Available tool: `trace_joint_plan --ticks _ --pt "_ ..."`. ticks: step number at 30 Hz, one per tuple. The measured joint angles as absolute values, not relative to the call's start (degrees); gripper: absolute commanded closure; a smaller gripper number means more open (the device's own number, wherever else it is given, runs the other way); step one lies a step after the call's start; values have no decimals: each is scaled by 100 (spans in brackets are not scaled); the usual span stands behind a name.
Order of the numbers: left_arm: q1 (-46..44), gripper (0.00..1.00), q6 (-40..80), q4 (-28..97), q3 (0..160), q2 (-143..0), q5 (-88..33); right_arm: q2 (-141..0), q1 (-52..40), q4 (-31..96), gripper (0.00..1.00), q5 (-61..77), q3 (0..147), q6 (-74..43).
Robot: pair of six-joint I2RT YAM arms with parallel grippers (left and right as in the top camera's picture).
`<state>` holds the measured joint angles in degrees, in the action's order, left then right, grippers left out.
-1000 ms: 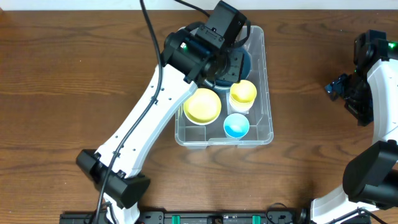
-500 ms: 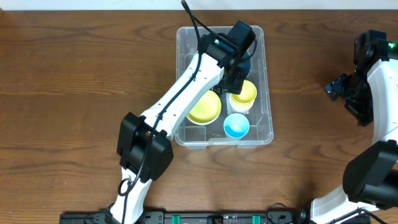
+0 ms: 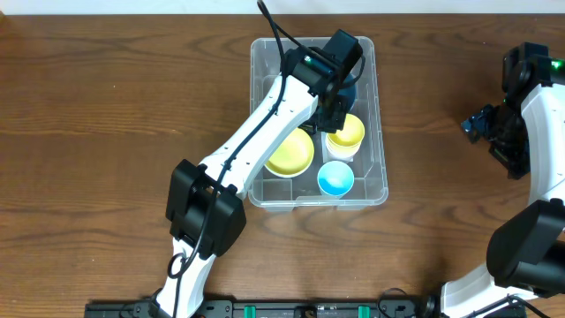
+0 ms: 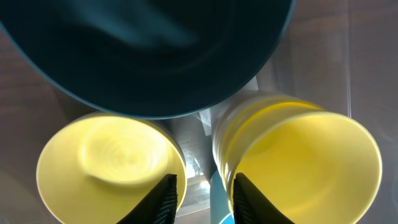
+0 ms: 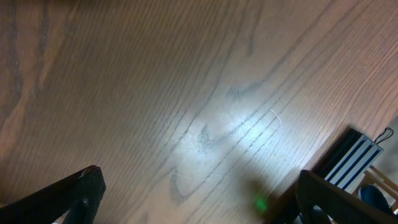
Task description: Pack container
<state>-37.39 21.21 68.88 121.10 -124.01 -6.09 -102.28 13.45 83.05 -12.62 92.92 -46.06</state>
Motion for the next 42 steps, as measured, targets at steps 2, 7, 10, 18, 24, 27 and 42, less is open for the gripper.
trace_joint_plan --ticks 2,7,10,18,24,27,42 --pt "-3739 69 2121 6879 12110 -12401 -624 -10228 1345 8305 1 -1262 9292 -4606" --pt "-3739 69 2121 6879 12110 -12401 -670 -10228 1345 8305 1 -1262 9292 -4606" --pt "-3739 69 2121 6879 12108 -12401 -692 -10228 1345 8305 1 -1262 9292 -4606" --pt "-3739 69 2121 6875 12044 -12401 -711 -10228 1345 8302 1 -1262 9292 -4606" --pt "-3774 69 2121 6785 11883 -12401 -711 -10228 1345 8305 1 -1262 9292 -4606" --pt "-3802 70 2121 6753 11856 -12401 -711 -10228 1345 8305 1 -1262 9292 -4606" --pt "-4062 94 2154 6646 11852 -12401 -711 -10228 1345 8305 1 -1262 9292 -4606"
